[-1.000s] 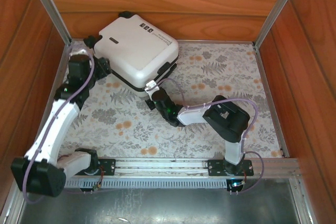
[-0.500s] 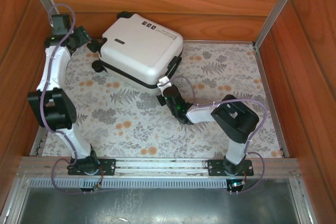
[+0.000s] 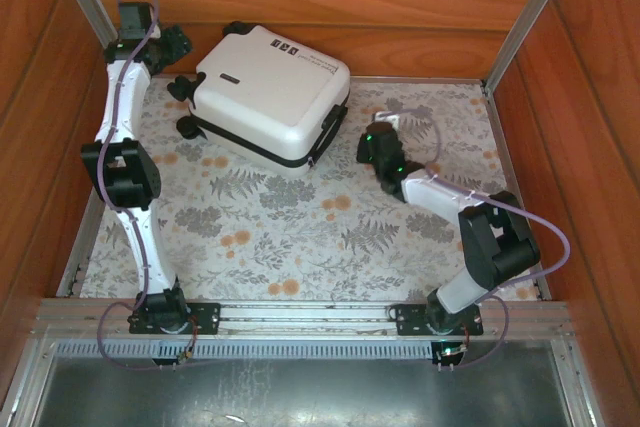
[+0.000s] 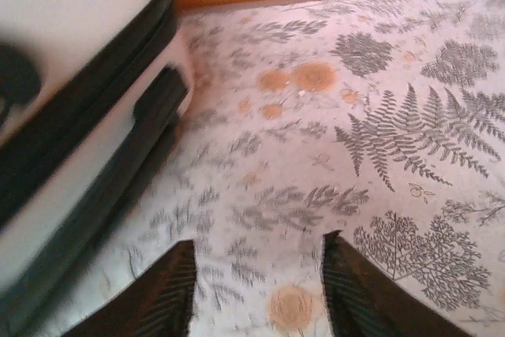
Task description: Pack the luggage
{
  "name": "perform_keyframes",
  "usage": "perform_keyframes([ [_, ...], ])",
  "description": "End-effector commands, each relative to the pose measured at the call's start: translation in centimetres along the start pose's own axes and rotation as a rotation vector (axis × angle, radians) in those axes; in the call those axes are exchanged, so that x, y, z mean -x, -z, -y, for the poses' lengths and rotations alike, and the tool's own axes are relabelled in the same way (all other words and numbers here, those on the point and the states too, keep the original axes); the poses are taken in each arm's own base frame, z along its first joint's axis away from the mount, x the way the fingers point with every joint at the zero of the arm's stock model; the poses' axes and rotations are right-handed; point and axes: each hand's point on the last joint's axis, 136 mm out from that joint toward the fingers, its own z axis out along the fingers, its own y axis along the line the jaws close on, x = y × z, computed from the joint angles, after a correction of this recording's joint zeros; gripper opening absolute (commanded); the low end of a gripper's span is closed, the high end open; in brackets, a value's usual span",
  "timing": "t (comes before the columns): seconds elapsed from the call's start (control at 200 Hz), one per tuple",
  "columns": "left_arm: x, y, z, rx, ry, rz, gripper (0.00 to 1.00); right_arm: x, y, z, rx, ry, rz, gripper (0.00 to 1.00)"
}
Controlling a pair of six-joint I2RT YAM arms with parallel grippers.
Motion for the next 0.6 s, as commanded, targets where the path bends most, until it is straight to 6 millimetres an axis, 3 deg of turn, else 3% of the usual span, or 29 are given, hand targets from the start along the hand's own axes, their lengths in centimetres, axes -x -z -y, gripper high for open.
perform_keyframes([
  [0.0,-2.9,-2.6,-0.2,-0.003,-0.029,-0.095,0.78,-0.1,-0.7,-0.5,0.141,-0.183,-0.129,0.54],
  [0.155,-4.8,-4.0,-1.0,0.010,-0.016,-0.144,0.77,0.8,-1.6,-1.2,0.244,-0.296,-0.175,0.59],
  [0.175,-5.0,-4.1,-1.2,0.014,-0.014,-0.149,0.76,-0.3,-2.5,-1.4,0.246,-0.301,-0.209,0.60],
  [0.3,-6.3,-4.6,-2.0,0.029,-0.007,-0.184,0.76,-1.6,-3.9,-3.6,0.338,-0.348,-0.310,0.62],
  [0.435,-8.1,-4.6,-3.2,0.063,-0.010,-0.223,0.76,-3.4,-5.8,-4.6,0.343,-0.407,-0.408,0.63],
  [0.595,-9.7,-4.4,-4.3,0.092,-0.016,-0.260,0.76,-3.6,-7.4,-6.1,0.386,-0.422,-0.439,0.64],
])
